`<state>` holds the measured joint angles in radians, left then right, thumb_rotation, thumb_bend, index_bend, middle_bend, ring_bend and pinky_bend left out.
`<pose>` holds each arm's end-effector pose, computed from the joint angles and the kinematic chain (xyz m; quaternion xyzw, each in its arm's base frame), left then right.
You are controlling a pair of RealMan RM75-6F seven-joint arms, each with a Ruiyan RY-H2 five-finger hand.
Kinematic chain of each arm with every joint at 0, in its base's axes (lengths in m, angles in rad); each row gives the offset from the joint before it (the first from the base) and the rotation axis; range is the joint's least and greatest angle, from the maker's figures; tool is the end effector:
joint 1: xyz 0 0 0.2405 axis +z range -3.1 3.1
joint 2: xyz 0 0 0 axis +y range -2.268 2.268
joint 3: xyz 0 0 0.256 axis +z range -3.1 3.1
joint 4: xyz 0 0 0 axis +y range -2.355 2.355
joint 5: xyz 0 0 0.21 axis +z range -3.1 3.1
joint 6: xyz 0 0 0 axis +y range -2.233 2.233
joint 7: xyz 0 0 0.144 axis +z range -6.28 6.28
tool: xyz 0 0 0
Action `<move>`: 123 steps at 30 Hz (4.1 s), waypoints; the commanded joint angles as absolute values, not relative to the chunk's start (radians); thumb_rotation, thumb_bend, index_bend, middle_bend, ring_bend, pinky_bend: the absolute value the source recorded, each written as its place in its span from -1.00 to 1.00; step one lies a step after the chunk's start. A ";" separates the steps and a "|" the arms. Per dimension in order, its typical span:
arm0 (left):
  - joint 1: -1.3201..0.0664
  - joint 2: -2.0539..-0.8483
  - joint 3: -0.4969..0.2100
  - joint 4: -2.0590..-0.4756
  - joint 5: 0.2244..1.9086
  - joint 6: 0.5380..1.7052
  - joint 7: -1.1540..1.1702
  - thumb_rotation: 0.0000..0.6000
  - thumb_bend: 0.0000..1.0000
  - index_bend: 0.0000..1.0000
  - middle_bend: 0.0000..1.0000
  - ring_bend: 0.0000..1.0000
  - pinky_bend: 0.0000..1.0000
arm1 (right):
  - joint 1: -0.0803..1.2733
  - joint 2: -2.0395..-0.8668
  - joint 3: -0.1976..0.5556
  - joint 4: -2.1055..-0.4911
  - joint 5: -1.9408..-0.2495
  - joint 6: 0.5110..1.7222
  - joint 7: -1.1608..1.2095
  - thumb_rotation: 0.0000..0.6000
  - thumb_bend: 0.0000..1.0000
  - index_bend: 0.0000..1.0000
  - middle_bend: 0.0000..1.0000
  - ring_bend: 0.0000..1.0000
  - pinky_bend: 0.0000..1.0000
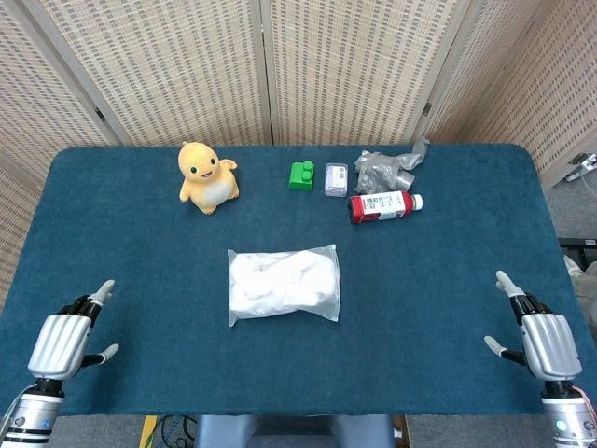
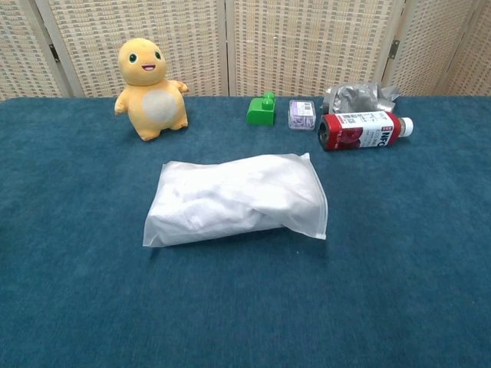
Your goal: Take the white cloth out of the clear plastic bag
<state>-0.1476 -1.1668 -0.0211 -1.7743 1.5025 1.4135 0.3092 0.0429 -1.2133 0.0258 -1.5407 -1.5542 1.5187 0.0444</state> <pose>-0.2653 0.1878 0.1180 -0.6563 -0.3601 -0.3519 0.5619 -0.3162 -0.1631 0.1332 0.5865 -0.4061 0.4086 0.5693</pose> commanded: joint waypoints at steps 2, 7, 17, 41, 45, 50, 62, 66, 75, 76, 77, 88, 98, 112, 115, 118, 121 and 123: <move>-0.155 -1.163 -0.026 -1.768 1.487 1.400 0.308 1.00 -0.73 -1.00 -0.48 -0.49 -0.15 | 0.045 -1.213 0.030 -1.539 -1.551 1.516 0.046 1.00 -0.97 -1.00 -0.56 -0.49 -0.07; -0.162 -1.154 -0.029 -1.783 1.490 1.397 0.303 1.00 -0.73 -1.00 -0.48 -0.49 -0.15 | 0.053 -1.211 0.033 -1.547 -1.555 1.509 0.039 1.00 -0.97 -1.00 -0.56 -0.49 -0.07; -0.218 -1.156 -0.061 -1.896 1.525 1.364 0.280 1.00 -0.95 -0.87 -0.77 -0.52 -0.12 | 0.057 -1.201 0.037 -1.556 -1.560 1.512 0.037 1.00 -0.97 -1.00 -0.56 -0.49 -0.08; -0.626 -1.445 -0.242 -2.042 1.036 1.070 0.762 1.00 -1.00 -1.00 -1.00 -1.00 -0.81 | 0.064 -1.200 0.036 -1.543 -1.556 1.498 0.051 1.00 -0.97 -1.00 -0.56 -0.49 -0.09; -0.682 -1.490 -0.245 -2.008 0.964 1.061 0.793 1.00 -1.00 -1.00 -1.00 -1.00 -0.84 | 0.068 -1.201 0.037 -1.542 -1.557 1.493 0.052 1.00 -0.97 -1.00 -0.56 -0.49 -0.09; -0.720 -1.519 -0.241 -1.973 0.927 1.058 0.809 1.00 -1.00 -1.00 -1.00 -1.00 -0.86 | 0.071 -1.203 0.036 -1.545 -1.559 1.490 0.048 1.00 -0.97 -1.00 -0.56 -0.49 -0.09; -0.809 -1.574 -0.210 -1.846 0.796 1.036 0.805 1.00 -1.00 -1.00 -1.00 -1.00 -0.91 | 0.083 -1.204 0.032 -1.561 -1.556 1.465 0.024 1.00 -0.97 -1.00 -0.54 -0.49 -0.09; -0.837 -1.587 -0.212 -1.820 0.756 1.028 0.799 1.00 -1.00 -1.00 -1.00 -1.00 -0.92 | 0.087 -1.205 0.032 -1.562 -1.553 1.458 0.024 1.00 -0.97 -1.00 -0.54 -0.49 -0.09; -0.919 -1.620 -0.231 -1.760 0.628 1.014 0.813 1.00 -1.00 -1.00 -1.00 -1.00 -0.92 | 0.093 -1.209 0.026 -1.561 -1.553 1.445 0.023 1.00 -0.97 -1.00 -0.51 -0.49 -0.09; -0.926 -1.622 -0.232 -1.754 0.618 1.013 0.815 1.00 -1.00 -1.00 -1.00 -1.00 -0.92 | 0.093 -1.210 0.026 -1.561 -1.551 1.442 0.023 1.00 -0.97 -1.00 -0.50 -0.49 -0.09; -0.936 -1.624 -0.232 -1.747 0.606 1.013 0.817 1.00 -1.00 -1.00 -1.00 -1.00 -0.92 | 0.094 -1.210 0.026 -1.560 -1.549 1.439 0.024 1.00 -0.97 -1.00 -0.50 -0.49 -0.09; -1.015 -1.650 -0.236 -1.691 0.481 1.017 0.842 1.00 -1.00 -1.00 -1.00 -1.00 -0.92 | 0.103 -1.216 0.023 -1.555 -1.546 1.423 0.026 1.00 -0.97 -1.00 -0.48 -0.49 -0.09; -1.091 -1.673 -0.224 -1.635 0.327 1.023 0.903 1.00 -1.00 -1.00 -1.00 -1.00 -0.84 | 0.112 -1.222 0.021 -1.555 -1.545 1.411 0.023 1.00 -0.97 -1.00 -0.47 -0.49 -0.09; -1.138 -1.714 -0.162 -1.581 0.374 1.098 0.961 1.00 -1.00 -1.00 -1.00 -0.87 -0.15 | 0.120 -1.231 0.020 -1.555 -1.543 1.400 0.023 1.00 -0.97 -0.98 -0.46 -0.49 -0.09; -1.126 -1.730 -0.154 -1.563 0.426 1.113 0.936 1.00 -1.00 -0.96 -0.95 -0.71 -0.05 | 0.123 -1.232 0.020 -1.557 -1.543 1.397 0.022 1.00 -0.97 -0.98 -0.46 -0.49 -0.09; -1.112 -1.745 -0.141 -1.542 0.493 1.130 0.910 1.00 -0.92 -0.73 -0.71 -0.51 0.06 | 0.126 -1.234 0.020 -1.557 -1.543 1.394 0.021 1.00 -0.97 -0.96 -0.45 -0.49 -0.09; -1.097 -1.757 -0.126 -1.522 0.554 1.141 0.889 1.00 -0.75 -0.54 -0.52 -0.37 0.12 | 0.129 -1.236 0.020 -1.558 -1.542 1.391 0.020 1.00 -0.97 -0.96 -0.45 -0.49 -0.09; -1.086 -1.765 -0.119 -1.509 0.588 1.148 0.877 1.00 -0.62 -0.46 -0.45 -0.34 0.13 | 0.130 -1.238 0.020 -1.557 -1.542 1.390 0.020 1.00 -0.97 -0.95 -0.44 -0.49 -0.09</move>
